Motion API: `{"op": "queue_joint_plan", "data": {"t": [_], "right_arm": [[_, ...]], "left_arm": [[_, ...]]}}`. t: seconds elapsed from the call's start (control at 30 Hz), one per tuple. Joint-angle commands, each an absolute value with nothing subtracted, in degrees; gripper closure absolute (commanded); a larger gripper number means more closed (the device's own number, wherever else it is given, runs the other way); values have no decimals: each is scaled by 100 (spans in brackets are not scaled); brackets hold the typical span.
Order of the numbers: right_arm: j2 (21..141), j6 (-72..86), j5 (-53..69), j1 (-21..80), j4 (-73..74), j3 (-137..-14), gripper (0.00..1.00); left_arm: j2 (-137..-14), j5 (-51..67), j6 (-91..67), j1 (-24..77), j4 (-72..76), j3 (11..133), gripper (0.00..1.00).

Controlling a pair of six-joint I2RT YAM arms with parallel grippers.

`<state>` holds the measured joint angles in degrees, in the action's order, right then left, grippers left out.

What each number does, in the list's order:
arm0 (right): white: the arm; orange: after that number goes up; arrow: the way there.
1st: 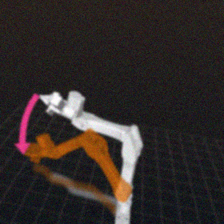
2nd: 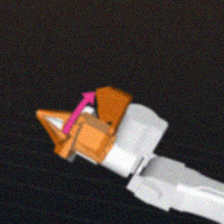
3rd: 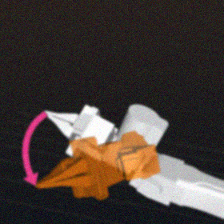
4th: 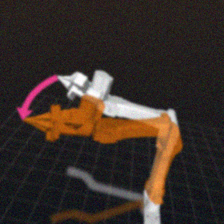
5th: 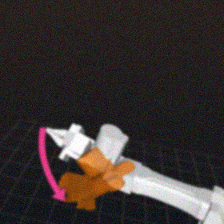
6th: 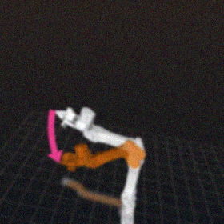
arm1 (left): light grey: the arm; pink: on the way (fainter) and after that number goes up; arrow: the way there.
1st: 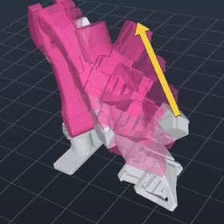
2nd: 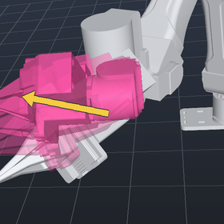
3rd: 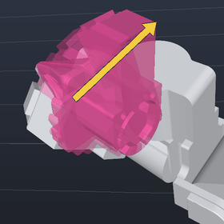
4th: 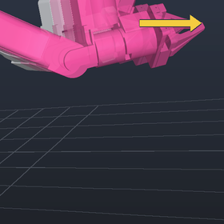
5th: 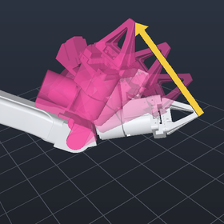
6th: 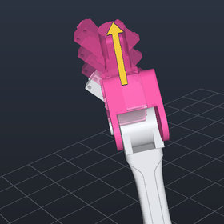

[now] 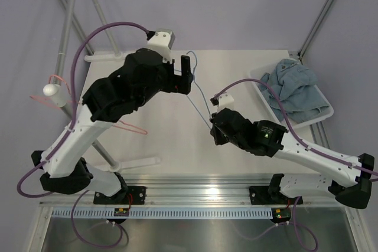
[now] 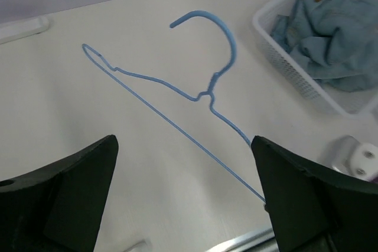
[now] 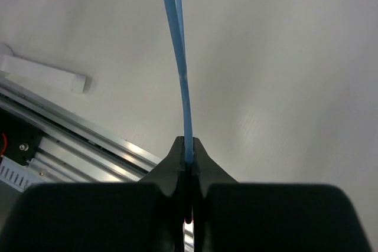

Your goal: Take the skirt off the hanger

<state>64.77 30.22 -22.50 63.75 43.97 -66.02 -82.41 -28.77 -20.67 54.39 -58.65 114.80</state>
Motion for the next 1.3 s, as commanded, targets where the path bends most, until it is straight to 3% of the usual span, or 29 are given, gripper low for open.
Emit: {"op": "queue_joint_plan", "data": {"t": [0.0, 0.17, 0.37, 0.63, 0.9, 1.27], "right_arm": [[6346, 2673, -2724, 6416, 4377, -6583, 100], [6398, 2059, -2305, 6180, 4096, -6837, 100], [7380, 961, -617, 5748, 3815, -7794, 100], [9175, 282, 676, 5511, 4236, -10209, 100], [10159, 88, 2160, 5379, 3665, -11196, 100], [11863, 176, 3058, 5388, 4060, -13665, 100]], "left_arm": [[-7482, -1488, -2180, 5467, -4977, 11594, 1], [-6795, 364, -2417, 5467, -3546, 11084, 1], [-6794, 1634, -2891, 5475, -2980, 11101, 1], [-7075, 1353, -2918, 5599, -3296, 11162, 4], [-7295, 1573, -3015, 5818, -2989, 11391, 4], [-7418, 1670, -2980, 6143, -2768, 11347, 4]]}}
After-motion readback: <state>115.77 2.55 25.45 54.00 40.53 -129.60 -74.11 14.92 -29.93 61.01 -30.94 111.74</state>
